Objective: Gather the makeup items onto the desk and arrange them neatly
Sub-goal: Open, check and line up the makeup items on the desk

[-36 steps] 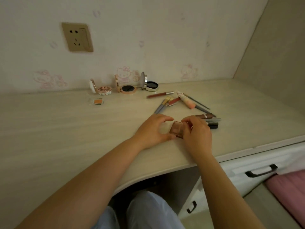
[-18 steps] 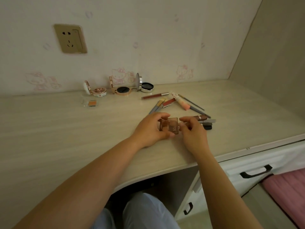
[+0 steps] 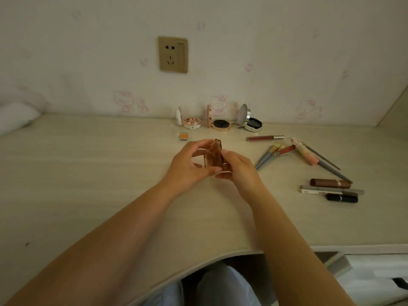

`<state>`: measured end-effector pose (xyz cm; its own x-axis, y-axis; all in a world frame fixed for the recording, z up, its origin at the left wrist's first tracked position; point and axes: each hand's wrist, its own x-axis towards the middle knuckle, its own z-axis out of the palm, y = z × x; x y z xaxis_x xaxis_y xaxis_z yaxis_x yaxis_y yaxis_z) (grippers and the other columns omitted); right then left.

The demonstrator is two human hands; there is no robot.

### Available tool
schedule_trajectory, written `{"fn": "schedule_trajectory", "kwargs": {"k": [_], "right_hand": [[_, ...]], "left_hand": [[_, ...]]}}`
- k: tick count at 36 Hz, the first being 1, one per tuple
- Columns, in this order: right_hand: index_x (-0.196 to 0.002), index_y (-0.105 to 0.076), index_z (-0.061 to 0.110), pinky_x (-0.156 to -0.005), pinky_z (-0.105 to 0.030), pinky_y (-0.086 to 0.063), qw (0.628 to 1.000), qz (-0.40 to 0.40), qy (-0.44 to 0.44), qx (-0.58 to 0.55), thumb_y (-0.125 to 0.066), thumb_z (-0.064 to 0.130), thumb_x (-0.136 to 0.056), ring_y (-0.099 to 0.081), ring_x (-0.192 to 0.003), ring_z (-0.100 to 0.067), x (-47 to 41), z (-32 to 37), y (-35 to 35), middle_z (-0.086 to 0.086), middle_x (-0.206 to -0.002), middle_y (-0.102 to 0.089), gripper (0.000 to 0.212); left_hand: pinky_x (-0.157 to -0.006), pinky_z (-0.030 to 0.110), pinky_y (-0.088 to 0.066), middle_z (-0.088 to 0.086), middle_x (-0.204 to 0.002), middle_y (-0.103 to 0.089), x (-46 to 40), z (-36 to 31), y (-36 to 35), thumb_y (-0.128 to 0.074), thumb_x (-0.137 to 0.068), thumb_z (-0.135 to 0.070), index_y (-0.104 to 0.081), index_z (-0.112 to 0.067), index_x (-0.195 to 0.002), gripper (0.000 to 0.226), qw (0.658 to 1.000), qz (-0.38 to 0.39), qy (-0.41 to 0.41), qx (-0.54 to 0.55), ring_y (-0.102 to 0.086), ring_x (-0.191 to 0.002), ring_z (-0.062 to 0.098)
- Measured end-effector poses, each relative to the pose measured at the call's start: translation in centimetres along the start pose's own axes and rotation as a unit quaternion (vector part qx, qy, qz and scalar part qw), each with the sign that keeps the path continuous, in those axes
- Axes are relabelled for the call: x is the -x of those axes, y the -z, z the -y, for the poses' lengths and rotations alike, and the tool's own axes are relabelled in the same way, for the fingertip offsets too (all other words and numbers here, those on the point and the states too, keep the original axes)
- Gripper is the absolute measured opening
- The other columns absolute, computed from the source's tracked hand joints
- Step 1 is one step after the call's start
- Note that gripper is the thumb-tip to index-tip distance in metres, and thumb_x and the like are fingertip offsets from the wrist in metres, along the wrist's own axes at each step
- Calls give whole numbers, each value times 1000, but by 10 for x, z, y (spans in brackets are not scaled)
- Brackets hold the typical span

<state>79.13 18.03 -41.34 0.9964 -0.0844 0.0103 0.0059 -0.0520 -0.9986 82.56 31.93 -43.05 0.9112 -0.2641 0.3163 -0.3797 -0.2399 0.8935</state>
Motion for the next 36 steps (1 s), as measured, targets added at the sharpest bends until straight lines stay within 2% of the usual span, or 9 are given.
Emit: {"fn": "schedule_trajectory", "kwargs": {"k": [2,6,9,13,20,24,28,33,36], "right_hand": [[-92,-67,14,-80,-36,-54,999,25,0,20,-42,20,-97,-64,-80,-17,-9,3,-14,-6,-89,-69,26],[-98,-67,11,-77,-32,-55,997,63,-2,42,-41,18,-97,-64,-80,-18,-24,8,-37,-8,-92,-67,28],[-86,-67,18,-69,-22,-53,998,53,18,33,-39,16,-97,-62,-75,-12,-26,2,-50,-3,-84,-66,30],[-84,-66,14,-57,-6,-43,998,17,50,33,-37,12,-98,-57,-61,6,-24,-9,-55,5,-76,-64,32],[-86,-65,18,-58,-15,-51,997,72,8,18,-31,10,-97,-61,-76,-11,-20,-11,-47,-4,-86,-66,36],[-95,-66,15,-78,-36,-53,994,103,-24,-11,-30,13,-97,-60,-93,-26,-24,-13,-46,-21,-104,-64,36],[-95,-65,7,-63,-30,-49,994,107,-30,-12,-31,12,-97,-58,-80,-23,-28,-18,-45,-14,-93,-64,34],[-93,-66,8,-65,-32,-48,994,110,-29,-10,-31,13,-96,-59,-82,-23,-31,-22,-43,-11,-90,-66,36],[-92,-66,9,-67,-33,-51,995,94,-35,-24,-26,14,-96,-60,-83,-27,-32,-23,-43,-19,-97,-66,41]], "left_hand": [[-79,24,-53,-15,-121,-53,1,4,14,-83,-66,-20,-52,-31,-124,67,1000,-11,1,-6,-54,-108,-8],[-78,27,-54,-8,-123,-54,0,15,35,-83,-65,-18,-54,-27,-123,65,999,-39,7,-16,-57,-111,4],[-76,24,-53,-7,-123,-54,2,23,39,-84,-65,-20,-54,-29,-122,65,997,-66,4,-27,-57,-111,4],[-72,18,-51,-10,-120,-54,4,29,38,-85,-64,-24,-55,-30,-123,67,997,-59,-7,-50,-55,-111,1],[-69,7,-47,-10,-119,-57,4,33,39,-86,-60,-24,-56,-25,-124,70,997,-32,-1,-69,-55,-108,-1],[-70,4,-46,-13,-117,-58,4,32,40,-86,-59,-27,-57,-28,-124,71,997,-19,3,-71,-55,-106,-3],[-70,4,-45,-13,-115,-58,5,30,41,-86,-60,-26,-57,-28,-124,71,997,-12,-3,-74,-56,-104,-2],[-71,4,-45,-14,-114,-59,5,30,41,-86,-61,-27,-57,-30,-124,69,997,-12,-3,-74,-56,-103,-4],[-78,10,-48,-16,-113,-59,4,31,41,-85,-61,-28,-57,-32,-122,67,998,-21,7,-57,-56,-103,-5]]}}
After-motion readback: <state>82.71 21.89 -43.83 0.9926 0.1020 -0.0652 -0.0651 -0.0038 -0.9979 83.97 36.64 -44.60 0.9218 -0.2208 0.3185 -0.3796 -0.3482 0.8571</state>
